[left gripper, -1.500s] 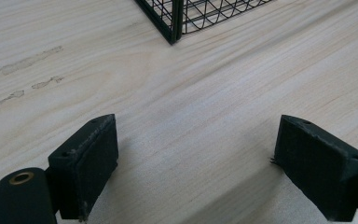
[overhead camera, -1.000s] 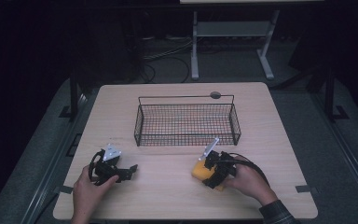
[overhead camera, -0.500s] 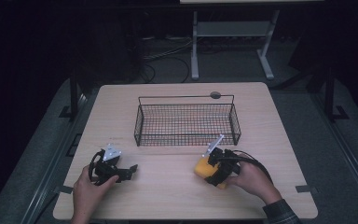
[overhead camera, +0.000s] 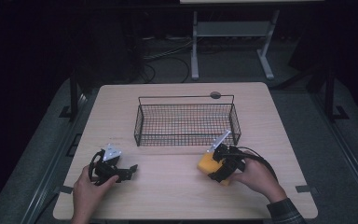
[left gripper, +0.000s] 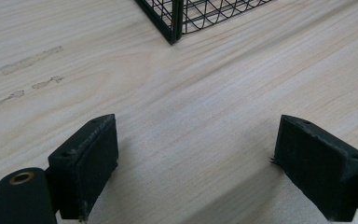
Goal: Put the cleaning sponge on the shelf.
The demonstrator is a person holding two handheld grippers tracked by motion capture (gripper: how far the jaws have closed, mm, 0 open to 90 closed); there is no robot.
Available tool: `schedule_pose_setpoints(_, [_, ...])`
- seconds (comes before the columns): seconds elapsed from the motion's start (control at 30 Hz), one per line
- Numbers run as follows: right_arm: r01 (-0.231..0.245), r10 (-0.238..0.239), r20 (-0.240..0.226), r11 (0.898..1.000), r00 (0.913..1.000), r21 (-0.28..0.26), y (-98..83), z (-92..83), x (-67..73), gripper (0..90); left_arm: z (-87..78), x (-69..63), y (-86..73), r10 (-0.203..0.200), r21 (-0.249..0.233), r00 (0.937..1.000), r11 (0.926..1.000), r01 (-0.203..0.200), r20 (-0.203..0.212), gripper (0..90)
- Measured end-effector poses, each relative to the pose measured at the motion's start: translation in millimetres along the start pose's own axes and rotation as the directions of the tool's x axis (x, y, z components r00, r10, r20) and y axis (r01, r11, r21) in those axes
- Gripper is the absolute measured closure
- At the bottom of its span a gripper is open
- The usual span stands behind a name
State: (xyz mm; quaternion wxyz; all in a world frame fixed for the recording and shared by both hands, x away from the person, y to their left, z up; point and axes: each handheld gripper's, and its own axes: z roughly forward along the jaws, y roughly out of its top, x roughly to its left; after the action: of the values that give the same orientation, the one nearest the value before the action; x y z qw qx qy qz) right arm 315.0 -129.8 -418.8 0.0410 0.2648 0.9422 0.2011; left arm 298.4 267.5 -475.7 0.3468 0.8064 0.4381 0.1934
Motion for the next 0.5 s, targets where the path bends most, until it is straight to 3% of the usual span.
schedule_pose_setpoints(0.5, [-0.024,0.025,0.02,0.999,0.9995,-0.034,-3.6,-19.2,-10.5,22.0,0.0,0.0,0.0,0.0,0.0,1.0,1.0,0.0,0.0,12.7])
